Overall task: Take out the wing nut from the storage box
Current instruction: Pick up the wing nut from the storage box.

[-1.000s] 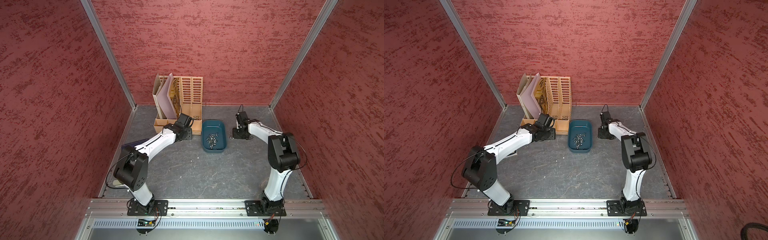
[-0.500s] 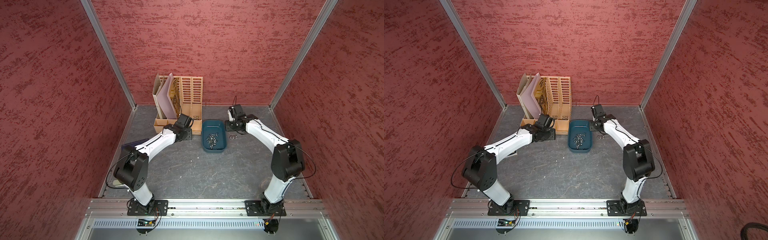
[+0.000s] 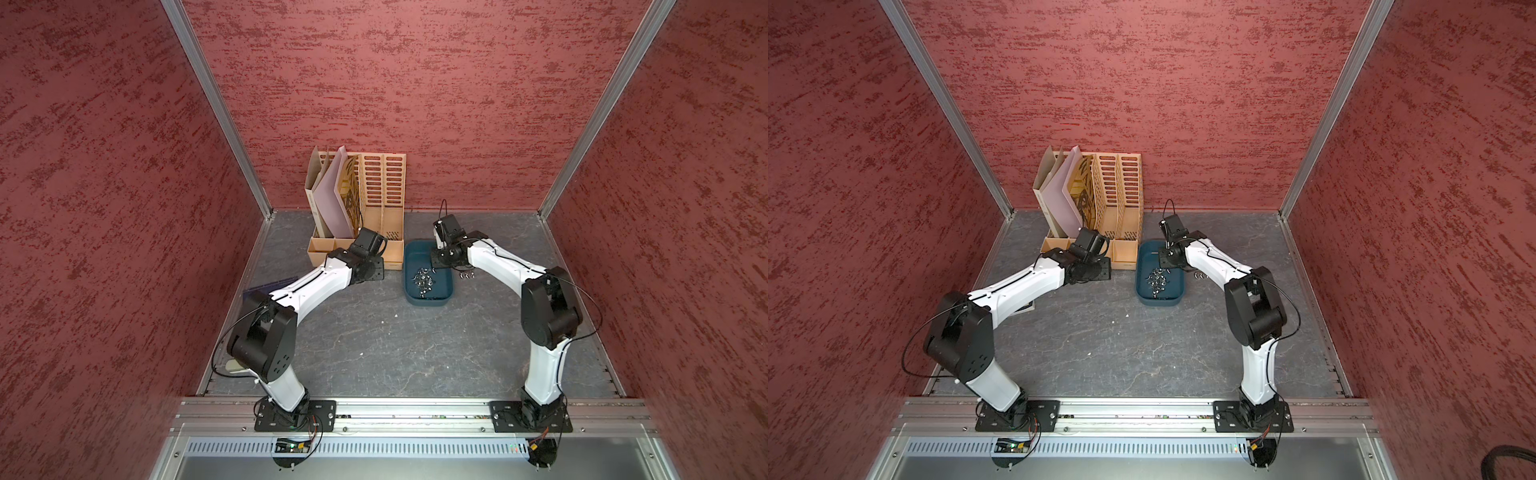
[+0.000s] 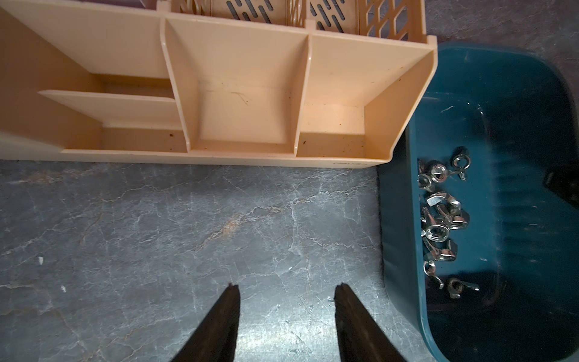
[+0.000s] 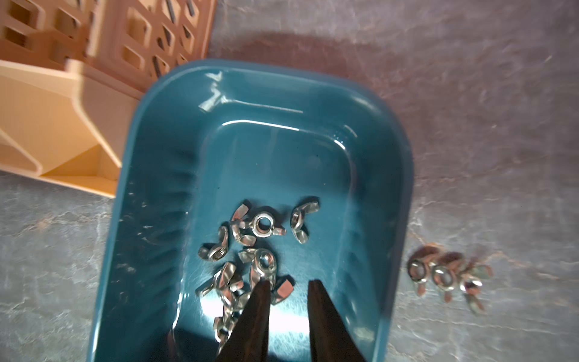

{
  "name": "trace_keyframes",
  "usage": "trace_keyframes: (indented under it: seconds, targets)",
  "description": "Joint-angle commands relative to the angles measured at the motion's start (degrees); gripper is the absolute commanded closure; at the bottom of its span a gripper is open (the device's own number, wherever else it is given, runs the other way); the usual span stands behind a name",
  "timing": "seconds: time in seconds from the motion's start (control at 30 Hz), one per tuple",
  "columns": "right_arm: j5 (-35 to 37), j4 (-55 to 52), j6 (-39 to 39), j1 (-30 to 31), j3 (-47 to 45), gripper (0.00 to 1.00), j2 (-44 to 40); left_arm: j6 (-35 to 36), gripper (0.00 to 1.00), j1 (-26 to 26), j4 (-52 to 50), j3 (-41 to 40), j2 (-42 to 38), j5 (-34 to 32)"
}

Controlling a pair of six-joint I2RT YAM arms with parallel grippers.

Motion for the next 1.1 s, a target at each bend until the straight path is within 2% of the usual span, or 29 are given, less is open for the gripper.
trace_keyframes:
  seconds: [0.0, 0.77, 1.07]
  targets:
    - [0.84, 3.03, 2.73, 0.44, 1.16, 0.75, 1.55, -0.09, 0.48, -0.4, 0.58, -0.54, -0.91, 0.14]
    - [7.37, -1.24, 4.14, 0.66, 10.71, 0.8, 12.46, 0.2, 0.48, 0.47, 0.76, -1.15, -1.44, 0.25]
    - [7.58, -1.85, 4.25, 0.67, 10.52, 0.8, 13.46, 0.07, 0.48, 0.91, 1.2, -2.38, -1.97, 0.4]
